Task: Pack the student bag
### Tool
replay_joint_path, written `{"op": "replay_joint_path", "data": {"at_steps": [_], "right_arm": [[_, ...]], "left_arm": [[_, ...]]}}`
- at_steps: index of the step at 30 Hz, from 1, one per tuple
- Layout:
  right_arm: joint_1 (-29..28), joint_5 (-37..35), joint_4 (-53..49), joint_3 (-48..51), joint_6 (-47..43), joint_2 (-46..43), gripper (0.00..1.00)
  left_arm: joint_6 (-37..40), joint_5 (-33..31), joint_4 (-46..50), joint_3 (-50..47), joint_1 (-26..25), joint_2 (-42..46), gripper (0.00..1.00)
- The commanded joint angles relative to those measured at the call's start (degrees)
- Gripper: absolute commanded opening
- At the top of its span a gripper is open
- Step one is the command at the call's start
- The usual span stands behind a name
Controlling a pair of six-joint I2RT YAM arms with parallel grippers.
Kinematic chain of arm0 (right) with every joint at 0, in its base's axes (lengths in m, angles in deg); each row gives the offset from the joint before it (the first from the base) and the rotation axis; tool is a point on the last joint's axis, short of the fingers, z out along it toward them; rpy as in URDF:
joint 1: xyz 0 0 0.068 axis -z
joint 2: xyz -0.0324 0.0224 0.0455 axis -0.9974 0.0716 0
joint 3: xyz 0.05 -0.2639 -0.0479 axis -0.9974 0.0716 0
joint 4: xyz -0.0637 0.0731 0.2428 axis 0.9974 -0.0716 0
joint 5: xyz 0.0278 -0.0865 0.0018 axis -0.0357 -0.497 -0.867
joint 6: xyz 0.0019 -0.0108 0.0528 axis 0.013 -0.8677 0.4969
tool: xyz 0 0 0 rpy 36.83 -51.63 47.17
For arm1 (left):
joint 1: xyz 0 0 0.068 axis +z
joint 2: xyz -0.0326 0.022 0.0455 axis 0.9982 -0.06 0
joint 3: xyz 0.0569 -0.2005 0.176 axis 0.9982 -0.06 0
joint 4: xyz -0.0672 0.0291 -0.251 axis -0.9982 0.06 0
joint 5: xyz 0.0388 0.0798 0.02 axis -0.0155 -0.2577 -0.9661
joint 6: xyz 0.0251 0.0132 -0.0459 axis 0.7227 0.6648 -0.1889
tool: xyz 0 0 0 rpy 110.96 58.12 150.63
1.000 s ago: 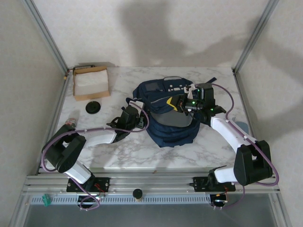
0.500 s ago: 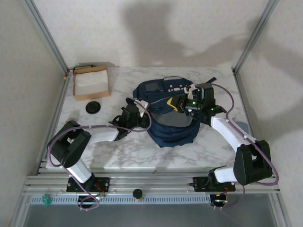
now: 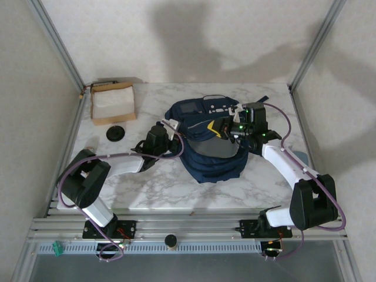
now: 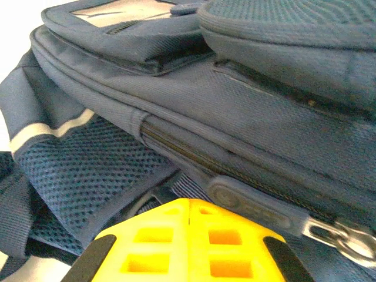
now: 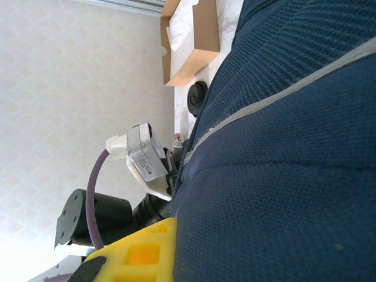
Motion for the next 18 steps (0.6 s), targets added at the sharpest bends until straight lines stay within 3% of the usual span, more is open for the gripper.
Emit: {"op": "replay_joint_path", "data": {"at_steps": [1, 5, 9, 13, 15, 18], "right_arm": [[0.16, 4.35, 2.78, -3.28, -2.89, -1.31, 0.0], [0.28, 4.47, 3.38, -3.0, -2.71, -1.08, 0.0], [0.38, 4.68, 2.54, -3.88, -3.93, -0.12, 0.0], [0.73, 5.98, 1.51, -4.86, -4.26, 0.51, 0.0], [0.75, 5.68, -0.23, -6.01, -5.64, 0.39, 0.0], [0.95, 5.58, -4.09, -8.41, -8.81, 0.75, 0.0]], "left_arm": [[-0.13, 3.4, 0.2, 2.09, 0.72, -0.79, 0.0], [1.99, 6.67, 0.06, 0.55, 0.63, 0.3, 0.0], [5.66, 5.06, 0.3, -1.63, -0.1, 2.67, 0.19], [9.92, -1.14, -3.92, -6.55, -0.78, 5.74, 0.27], [12.76, -2.48, -5.95, -8.2, -0.73, 6.74, 0.36], [19.99, 6.12, -9.17, -10.47, -0.3, 7.71, 0.4]]}}
